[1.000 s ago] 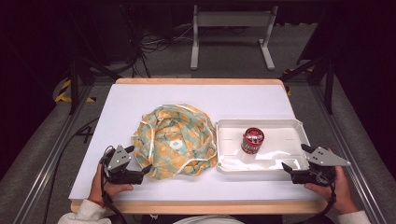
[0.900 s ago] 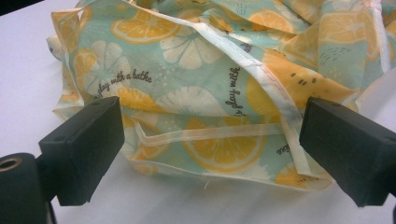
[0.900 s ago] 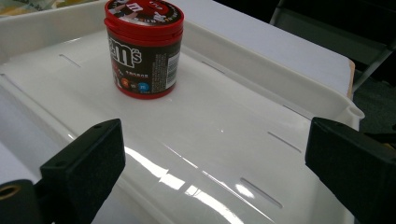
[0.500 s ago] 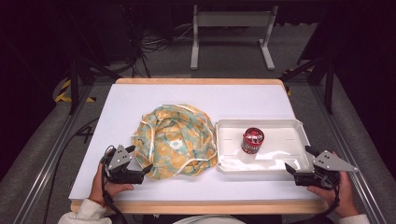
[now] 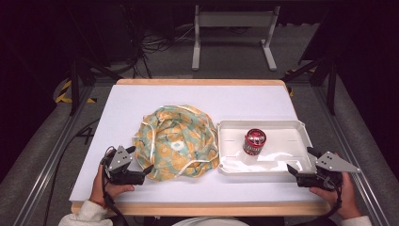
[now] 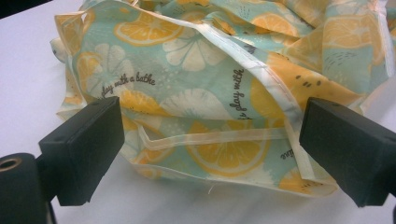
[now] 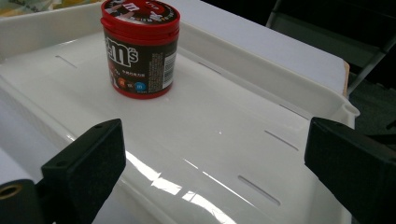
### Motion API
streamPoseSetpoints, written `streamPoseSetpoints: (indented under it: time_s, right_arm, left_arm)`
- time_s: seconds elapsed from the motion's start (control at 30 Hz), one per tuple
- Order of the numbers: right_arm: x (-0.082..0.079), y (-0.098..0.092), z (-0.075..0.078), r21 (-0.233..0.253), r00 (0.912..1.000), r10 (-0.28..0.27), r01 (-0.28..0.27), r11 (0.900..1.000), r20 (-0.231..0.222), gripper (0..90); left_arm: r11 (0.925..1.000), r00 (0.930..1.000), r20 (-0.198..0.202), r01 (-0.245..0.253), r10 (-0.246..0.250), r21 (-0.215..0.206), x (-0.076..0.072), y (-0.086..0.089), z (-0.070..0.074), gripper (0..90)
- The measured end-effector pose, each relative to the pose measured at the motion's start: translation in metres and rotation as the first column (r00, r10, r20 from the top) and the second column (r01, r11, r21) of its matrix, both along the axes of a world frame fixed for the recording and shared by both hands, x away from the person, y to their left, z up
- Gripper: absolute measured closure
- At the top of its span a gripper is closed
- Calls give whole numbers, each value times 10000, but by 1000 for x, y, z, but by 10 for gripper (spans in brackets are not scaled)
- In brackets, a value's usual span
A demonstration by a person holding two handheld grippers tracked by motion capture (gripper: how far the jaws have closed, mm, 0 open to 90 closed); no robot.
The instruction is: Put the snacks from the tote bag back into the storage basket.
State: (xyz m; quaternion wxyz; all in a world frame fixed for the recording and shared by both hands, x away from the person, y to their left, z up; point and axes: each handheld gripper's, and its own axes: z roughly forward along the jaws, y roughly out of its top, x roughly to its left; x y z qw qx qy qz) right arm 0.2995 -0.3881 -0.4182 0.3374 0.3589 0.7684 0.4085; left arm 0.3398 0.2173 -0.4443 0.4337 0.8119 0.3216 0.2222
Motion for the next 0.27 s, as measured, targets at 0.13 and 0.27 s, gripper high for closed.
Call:
streamPoseSetpoints:
  time_s: [0.13, 0.27]
  right_arm:
    - [0, 2, 0, -127, 10000, 10, -10, 9999, 13, 59]
    - [0, 0, 0, -20, 10000, -13, 13, 10000, 62, 59]
  left_arm:
    - [10000, 10000, 48, -23, 23, -17, 0, 0, 0, 74]
    - [10000, 10000, 76, -47, 48, -38, 0, 0, 1, 73]
